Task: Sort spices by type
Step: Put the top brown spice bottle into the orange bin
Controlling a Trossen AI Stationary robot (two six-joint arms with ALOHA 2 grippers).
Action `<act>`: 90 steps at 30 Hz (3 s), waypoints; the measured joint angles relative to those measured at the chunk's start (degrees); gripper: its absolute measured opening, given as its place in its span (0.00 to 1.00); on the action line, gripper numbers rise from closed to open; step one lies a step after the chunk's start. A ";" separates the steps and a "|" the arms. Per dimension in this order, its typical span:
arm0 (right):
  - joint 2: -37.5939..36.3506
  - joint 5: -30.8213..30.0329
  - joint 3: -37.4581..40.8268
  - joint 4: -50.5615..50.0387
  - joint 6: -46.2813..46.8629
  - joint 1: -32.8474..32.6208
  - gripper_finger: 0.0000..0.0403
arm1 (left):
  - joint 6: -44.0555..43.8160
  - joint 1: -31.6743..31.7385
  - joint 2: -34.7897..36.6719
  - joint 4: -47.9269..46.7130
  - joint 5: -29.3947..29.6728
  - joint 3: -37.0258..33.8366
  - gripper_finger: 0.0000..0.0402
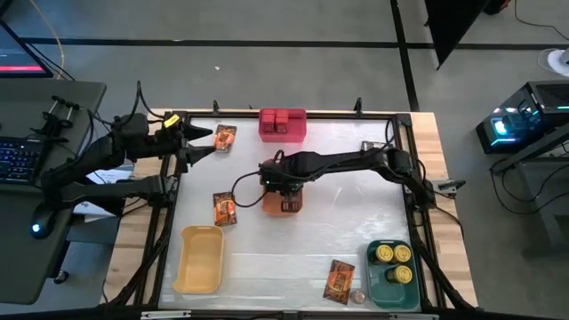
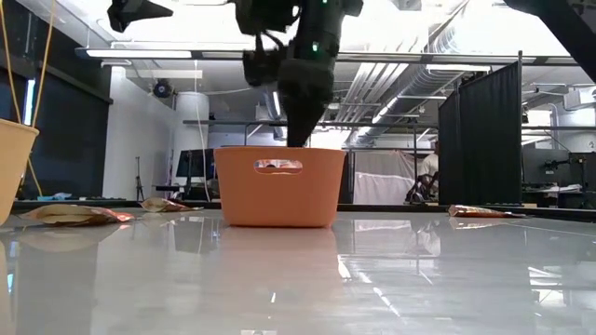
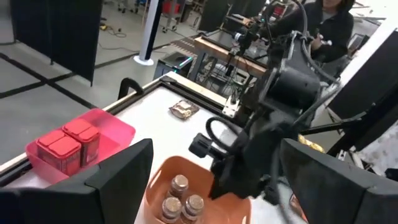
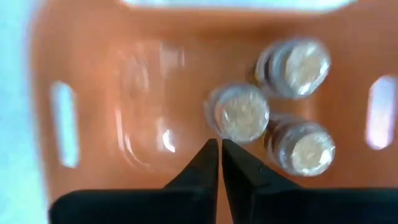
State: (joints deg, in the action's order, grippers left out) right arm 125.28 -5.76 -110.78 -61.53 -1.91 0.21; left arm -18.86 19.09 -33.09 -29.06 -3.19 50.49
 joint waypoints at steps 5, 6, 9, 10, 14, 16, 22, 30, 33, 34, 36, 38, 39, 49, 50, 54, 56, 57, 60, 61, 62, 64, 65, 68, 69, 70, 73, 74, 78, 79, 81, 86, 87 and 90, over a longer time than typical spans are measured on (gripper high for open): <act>3.07 -0.71 0.09 -1.41 -0.68 0.17 0.01 | -3.01 -0.05 -0.51 -1.56 -0.41 0.00 0.84; 3.17 -0.70 0.09 -1.34 -0.80 0.13 0.01 | -3.70 -0.04 -0.51 -2.65 -0.94 -0.01 0.84; 3.82 -1.23 0.04 -1.18 -1.80 0.04 0.01 | -5.08 -0.06 -0.45 -6.97 -1.41 -0.01 0.84; 4.16 -2.08 0.06 -1.31 -1.86 0.00 0.01 | -5.08 -0.04 -0.45 -8.29 -1.39 -0.01 0.84; 4.93 -2.64 0.09 -0.80 -2.04 0.36 0.00 | -5.74 -0.04 -0.49 -10.93 -1.41 -0.01 0.84; 4.91 -2.81 0.08 -0.69 -2.96 0.48 0.00 | -6.59 -0.04 -0.37 -10.84 -1.42 -0.01 0.84; 4.91 -4.86 0.07 -0.33 -4.57 0.97 0.00 | -6.55 -0.04 -0.38 -10.60 -1.39 -0.01 0.84; 6.09 -2.08 0.07 5.09 -4.83 1.13 0.00 | -6.50 -0.04 -0.38 -10.60 -1.17 -0.01 0.84; 6.09 -2.04 0.07 7.84 -4.47 0.82 0.00 | -6.46 -0.04 -0.38 -10.58 -1.17 -0.03 0.84; 6.06 -1.93 0.07 8.12 -4.55 0.81 0.00 | -6.48 -0.04 -0.38 -10.58 -1.15 -0.03 0.84; 6.05 -2.10 0.07 7.78 -4.60 0.85 0.00 | -6.46 -0.04 -0.38 -10.56 -1.16 -0.03 0.84; 5.98 -2.58 0.07 6.17 -4.62 0.87 0.00 | -6.46 -0.04 -0.38 -10.55 -1.15 -0.03 0.84; 5.74 -2.56 0.07 5.32 -4.79 0.90 0.00 | -6.46 -0.04 -0.38 -10.54 -1.15 -0.03 0.84; 3.25 -2.20 0.07 -3.60 -10.72 2.56 0.00 | -6.00 -0.04 -0.38 -10.05 -2.37 -0.05 0.84; 3.25 -2.19 0.07 -3.50 -10.74 2.94 0.00 | -5.88 -0.05 -0.38 -10.04 -2.37 -0.05 0.84; 3.16 -2.73 0.07 -3.94 -10.38 4.01 0.00 | -5.02 -0.04 -0.38 -10.05 -2.02 -0.05 0.84; 3.16 -2.78 0.07 -5.30 -10.81 4.30 0.00 | -5.02 -0.05 -0.38 -10.05 -2.02 -0.05 0.84; 3.16 -2.78 0.07 -5.80 -11.07 4.31 0.00 | -5.02 -0.04 -0.38 -10.05 -2.02 -0.05 0.84; 3.16 -2.79 0.07 -6.56 -12.09 4.35 0.00 | -5.02 -0.05 -0.38 -10.08 -2.00 -0.05 0.84; 3.16 -2.78 0.07 -6.61 -12.47 4.31 0.00 | -5.01 -0.04 -0.38 -10.06 -2.00 -0.05 0.84; 3.16 -2.78 0.07 -6.61 -13.19 4.31 0.00 | -4.99 -0.04 -0.38 -10.08 -2.00 -0.05 0.84; 3.16 -2.84 0.07 -6.64 -13.74 4.31 0.00 | -4.99 -0.05 -0.38 -10.08 -1.98 -0.04 0.84; 3.16 -3.09 0.07 -6.61 -13.74 4.31 0.00 | -4.99 -0.05 -0.38 -10.08 -1.98 -0.05 0.84; 3.16 -4.73 0.07 -6.43 -13.62 4.31 0.00 | -4.91 -0.05 -0.38 -10.08 -1.48 -0.05 0.84; 3.16 -5.12 0.07 -6.29 -13.64 4.31 0.00 | -4.89 -0.04 -0.38 -10.08 -1.29 -0.05 0.84; 3.16 -5.28 0.07 -6.04 -13.64 4.31 0.00 | -4.91 -0.04 -0.38 -10.08 -1.21 -0.05 0.84; 3.16 -5.04 0.07 -4.19 -13.65 4.31 0.00 | -4.91 -0.05 -0.38 -10.08 -1.19 -0.04 0.84; 3.16 -4.96 0.07 -2.99 -13.74 4.29 0.00 | -4.91 -0.04 -0.38 -10.08 -1.19 -0.05 0.84; 3.16 -4.92 0.07 1.42 -14.04 4.15 0.00 | -4.93 -0.04 -0.38 -10.08 -1.19 -0.04 0.84; 3.16 -4.81 0.07 1.87 -13.59 4.08 0.00 | -4.95 -0.04 -0.38 -10.08 -1.21 -0.05 0.84; 3.16 -3.53 0.07 1.68 -13.34 3.86 0.00 | -5.06 -0.04 -0.38 -10.08 -1.21 -0.05 0.84; 2.72 0.66 -2.80 -0.12 -13.14 2.43 0.00 | -5.08 -0.05 -0.38 -10.07 -1.23 -0.04 0.84; 2.60 0.82 -3.95 -1.23 -12.93 2.14 0.00 | -5.10 -0.04 -0.38 -10.00 -1.23 -0.05 0.84; 2.49 2.00 -8.31 -4.83 -10.72 1.64 0.00 | -5.76 -0.04 -0.58 -9.37 -1.26 -0.05 0.84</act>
State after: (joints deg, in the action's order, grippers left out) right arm 127.76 -3.75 -119.09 -66.36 -12.64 1.85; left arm -24.62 19.05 -33.67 -38.43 -4.45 50.43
